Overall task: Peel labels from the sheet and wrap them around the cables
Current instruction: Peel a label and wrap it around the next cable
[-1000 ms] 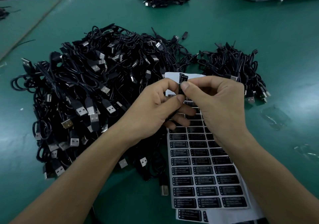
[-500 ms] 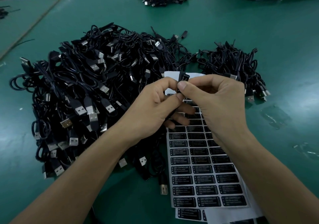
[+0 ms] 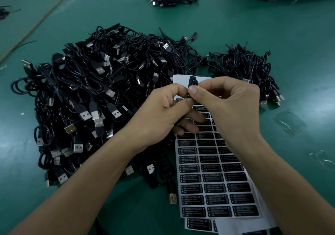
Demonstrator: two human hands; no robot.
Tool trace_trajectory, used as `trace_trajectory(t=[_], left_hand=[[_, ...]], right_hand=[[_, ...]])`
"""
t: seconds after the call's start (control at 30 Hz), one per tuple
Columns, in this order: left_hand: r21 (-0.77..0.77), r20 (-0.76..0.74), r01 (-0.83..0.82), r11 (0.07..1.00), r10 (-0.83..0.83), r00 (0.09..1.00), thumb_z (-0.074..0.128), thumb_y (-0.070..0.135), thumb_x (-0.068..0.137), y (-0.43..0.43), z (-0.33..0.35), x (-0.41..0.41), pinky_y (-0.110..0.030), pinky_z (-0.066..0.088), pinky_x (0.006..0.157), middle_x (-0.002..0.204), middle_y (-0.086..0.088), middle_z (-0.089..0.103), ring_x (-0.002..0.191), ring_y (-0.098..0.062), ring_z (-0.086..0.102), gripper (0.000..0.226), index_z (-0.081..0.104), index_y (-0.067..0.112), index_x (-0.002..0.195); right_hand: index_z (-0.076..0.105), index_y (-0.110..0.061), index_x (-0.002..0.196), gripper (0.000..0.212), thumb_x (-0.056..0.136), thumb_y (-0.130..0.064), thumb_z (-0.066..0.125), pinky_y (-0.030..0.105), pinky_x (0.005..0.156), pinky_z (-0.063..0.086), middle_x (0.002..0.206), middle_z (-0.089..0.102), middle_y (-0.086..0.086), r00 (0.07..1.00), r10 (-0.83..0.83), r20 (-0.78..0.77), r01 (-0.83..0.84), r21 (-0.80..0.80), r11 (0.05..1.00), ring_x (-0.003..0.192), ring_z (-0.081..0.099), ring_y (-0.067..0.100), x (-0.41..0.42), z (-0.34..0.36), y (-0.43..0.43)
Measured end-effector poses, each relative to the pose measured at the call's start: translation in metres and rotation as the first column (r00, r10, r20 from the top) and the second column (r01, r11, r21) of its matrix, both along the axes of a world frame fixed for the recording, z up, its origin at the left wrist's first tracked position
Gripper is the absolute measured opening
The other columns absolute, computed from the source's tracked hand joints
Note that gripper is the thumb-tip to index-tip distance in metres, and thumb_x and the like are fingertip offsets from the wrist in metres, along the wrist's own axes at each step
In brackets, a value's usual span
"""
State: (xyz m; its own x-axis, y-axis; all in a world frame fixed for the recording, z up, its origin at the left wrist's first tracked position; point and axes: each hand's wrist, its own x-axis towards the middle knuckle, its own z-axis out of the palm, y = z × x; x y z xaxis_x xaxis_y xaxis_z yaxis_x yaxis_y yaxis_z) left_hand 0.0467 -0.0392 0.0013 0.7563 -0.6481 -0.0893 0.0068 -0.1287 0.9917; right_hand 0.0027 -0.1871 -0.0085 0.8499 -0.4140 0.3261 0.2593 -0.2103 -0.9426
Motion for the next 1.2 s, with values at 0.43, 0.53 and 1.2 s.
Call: trace_trajectory(t=[0.43,0.53,1.2], left_hand=[[0.01,-0.009,-0.032,0.999,0.033,0.999,0.048,0.02,0.106,-0.0003,0.0003,0.0003,-0.022,0.051,0.051,0.082,-0.006,0.078,0.065,-0.02,0.074,0.011,0.056,0.016,0.099],[0.008,-0.001,-0.025,1.0,0.025,1.0,0.048,0.02,0.106,-0.0009,-0.0001,-0.0003,-0.021,0.051,0.05,0.081,-0.005,0.078,0.064,-0.019,0.074,0.011,0.056,0.017,0.098],[0.01,0.041,-0.019,1.0,0.018,0.999,0.05,0.017,0.105,-0.0013,-0.0023,0.0008,-0.018,0.046,0.044,0.075,-0.006,0.076,0.056,-0.017,0.07,0.01,0.057,0.016,0.098]], right_hand=[[0.071,-0.026,0.074,0.019,0.09,-0.016,0.069,0.012,0.063,0.047,0.064,0.066,-0.016,0.995,0.095,-0.004,-0.095,0.035,0.995,0.061,0.057,-0.004,0.002,0.0037,-0.0037],[0.071,-0.024,0.073,0.021,0.091,-0.014,0.069,0.012,0.062,0.047,0.062,0.066,-0.016,0.994,0.099,-0.035,-0.098,0.022,0.995,0.059,0.056,-0.003,0.0023,0.0025,-0.0044],[0.071,-0.021,0.073,0.02,0.091,-0.012,0.07,0.015,0.062,0.047,0.061,0.065,-0.016,0.989,0.132,-0.066,-0.133,-0.005,0.991,0.058,0.055,-0.002,0.0022,0.0037,-0.0093]])
